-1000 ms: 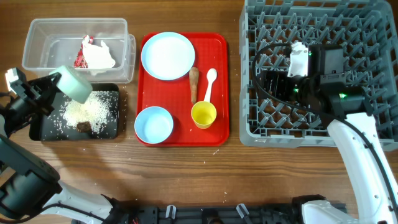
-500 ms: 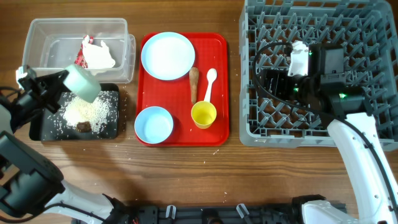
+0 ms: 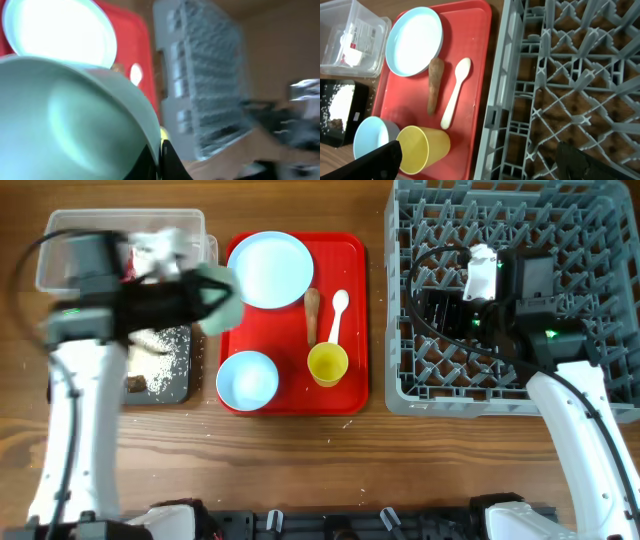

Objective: Sort waste into correct bins and load items into the dishwasher rack
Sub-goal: 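Return the green bowl to the red tray with the left gripper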

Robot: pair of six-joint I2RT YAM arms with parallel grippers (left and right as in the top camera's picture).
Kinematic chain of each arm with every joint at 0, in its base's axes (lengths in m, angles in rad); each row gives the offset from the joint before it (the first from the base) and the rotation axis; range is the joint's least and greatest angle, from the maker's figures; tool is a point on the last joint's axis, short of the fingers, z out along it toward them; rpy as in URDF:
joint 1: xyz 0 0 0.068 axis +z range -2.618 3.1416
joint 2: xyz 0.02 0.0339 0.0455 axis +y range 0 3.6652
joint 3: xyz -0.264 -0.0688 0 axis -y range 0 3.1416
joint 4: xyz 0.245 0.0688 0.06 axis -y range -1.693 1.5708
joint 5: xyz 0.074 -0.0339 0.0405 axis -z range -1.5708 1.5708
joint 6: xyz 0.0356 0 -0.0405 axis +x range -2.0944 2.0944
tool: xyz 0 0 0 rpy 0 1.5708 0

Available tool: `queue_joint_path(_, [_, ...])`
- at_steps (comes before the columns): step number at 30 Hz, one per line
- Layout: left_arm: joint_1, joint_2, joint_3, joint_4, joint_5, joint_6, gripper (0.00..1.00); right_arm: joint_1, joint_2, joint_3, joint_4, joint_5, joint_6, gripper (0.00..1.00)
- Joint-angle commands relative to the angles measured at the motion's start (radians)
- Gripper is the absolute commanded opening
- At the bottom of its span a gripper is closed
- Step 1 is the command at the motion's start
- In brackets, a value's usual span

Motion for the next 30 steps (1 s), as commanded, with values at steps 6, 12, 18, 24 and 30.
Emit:
queue_joint_path(6, [-0.435, 0.260, -0.001, 0.117, -0.750, 0.002, 0.04, 0.000, 0.010, 0.018, -0.005, -0.005, 0.011, 1.00])
queue_joint_path(12, [-0.480, 0.449, -0.001, 0.113, -0.742, 0.000, 0.04, 0.000, 0.010, 0.018, -0.008, -0.005, 0.011, 1.00])
queue_joint_path(18, [-0.480, 0.452, -0.001, 0.125, -0.742, 0.001, 0.29, 0.000, 0.010, 0.018, -0.009, -0.005, 0.014, 1.00])
queue_joint_path(24, [-0.480, 0.438, 0.107, 0.119, -0.716, -0.027, 0.54, 0.000, 0.010, 0.018, 0.000, -0.005, 0.013, 1.00])
queue_joint_path(30, [-0.480, 0.436, 0.280, 0.087, -0.681, -0.055, 0.57, 0.000, 0.010, 0.018, -0.006, -0.005, 0.013, 1.00])
